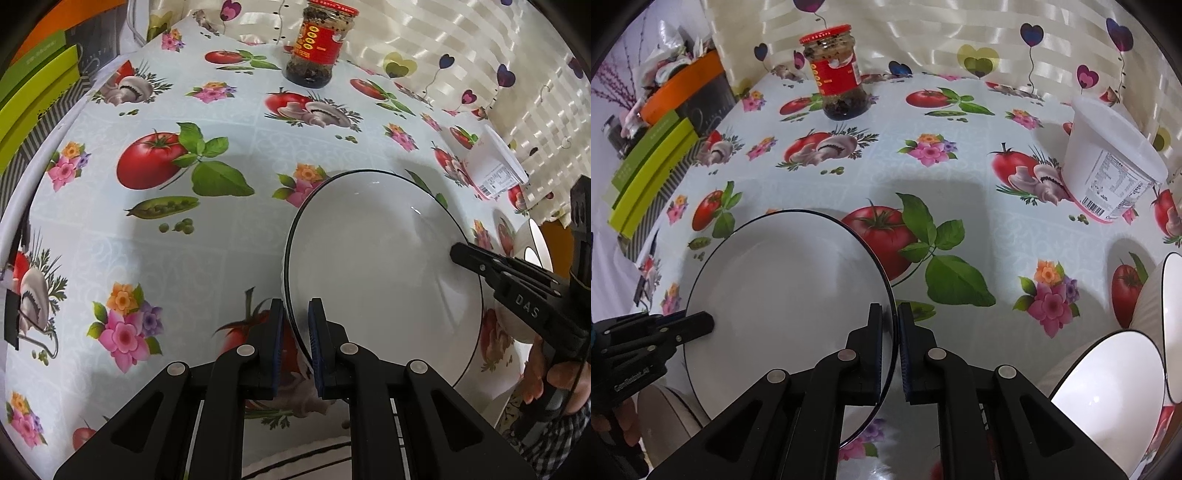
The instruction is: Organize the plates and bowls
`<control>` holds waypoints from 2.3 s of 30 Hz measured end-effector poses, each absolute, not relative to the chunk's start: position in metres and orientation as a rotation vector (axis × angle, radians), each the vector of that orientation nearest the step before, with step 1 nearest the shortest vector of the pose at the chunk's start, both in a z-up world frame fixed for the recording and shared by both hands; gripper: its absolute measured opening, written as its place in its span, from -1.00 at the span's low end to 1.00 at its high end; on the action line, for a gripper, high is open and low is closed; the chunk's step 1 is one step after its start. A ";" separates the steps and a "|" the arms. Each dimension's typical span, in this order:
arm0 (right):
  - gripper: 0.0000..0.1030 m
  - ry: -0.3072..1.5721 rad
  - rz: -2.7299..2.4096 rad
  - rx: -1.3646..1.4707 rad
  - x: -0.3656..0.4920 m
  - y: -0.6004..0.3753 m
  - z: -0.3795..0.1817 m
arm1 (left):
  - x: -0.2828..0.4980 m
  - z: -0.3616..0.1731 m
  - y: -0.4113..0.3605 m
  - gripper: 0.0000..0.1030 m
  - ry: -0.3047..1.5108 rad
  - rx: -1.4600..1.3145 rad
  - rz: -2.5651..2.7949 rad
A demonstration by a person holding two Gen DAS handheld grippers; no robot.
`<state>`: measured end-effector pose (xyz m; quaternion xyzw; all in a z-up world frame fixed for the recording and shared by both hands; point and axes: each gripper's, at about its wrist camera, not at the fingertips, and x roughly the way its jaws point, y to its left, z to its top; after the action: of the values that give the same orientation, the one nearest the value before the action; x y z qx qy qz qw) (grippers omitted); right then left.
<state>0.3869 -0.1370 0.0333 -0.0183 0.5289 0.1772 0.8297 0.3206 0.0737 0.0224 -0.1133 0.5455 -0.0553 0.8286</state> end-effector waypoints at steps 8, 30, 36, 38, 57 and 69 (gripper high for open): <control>-0.83 1.103 0.385 0.001 0.385 -0.134 0.044 | 0.321 0.029 0.082 -0.74 1.148 -0.268 -0.108; -0.83 1.014 0.387 0.031 0.355 -0.140 0.108 | 0.301 0.082 0.083 -0.74 1.061 -0.269 -0.114; -0.83 1.005 0.393 0.034 0.339 -0.140 0.121 | 0.286 0.092 0.084 -0.74 1.046 -0.266 -0.109; -0.83 1.003 0.399 0.042 0.332 -0.141 0.124 | 0.281 0.095 0.085 -0.74 1.042 -0.266 -0.111; -0.83 1.028 0.429 0.057 0.271 -0.132 0.119 | 0.221 0.089 0.095 -0.74 1.055 -0.291 -0.081; -0.83 1.035 0.458 0.055 0.233 -0.120 0.113 | 0.182 0.080 0.108 -0.74 1.057 -0.283 -0.054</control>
<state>0.2330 -0.1199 0.1130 0.0260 0.4903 0.2167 0.8438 0.1819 0.1076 0.0796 -0.1346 0.5025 -0.0256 0.8537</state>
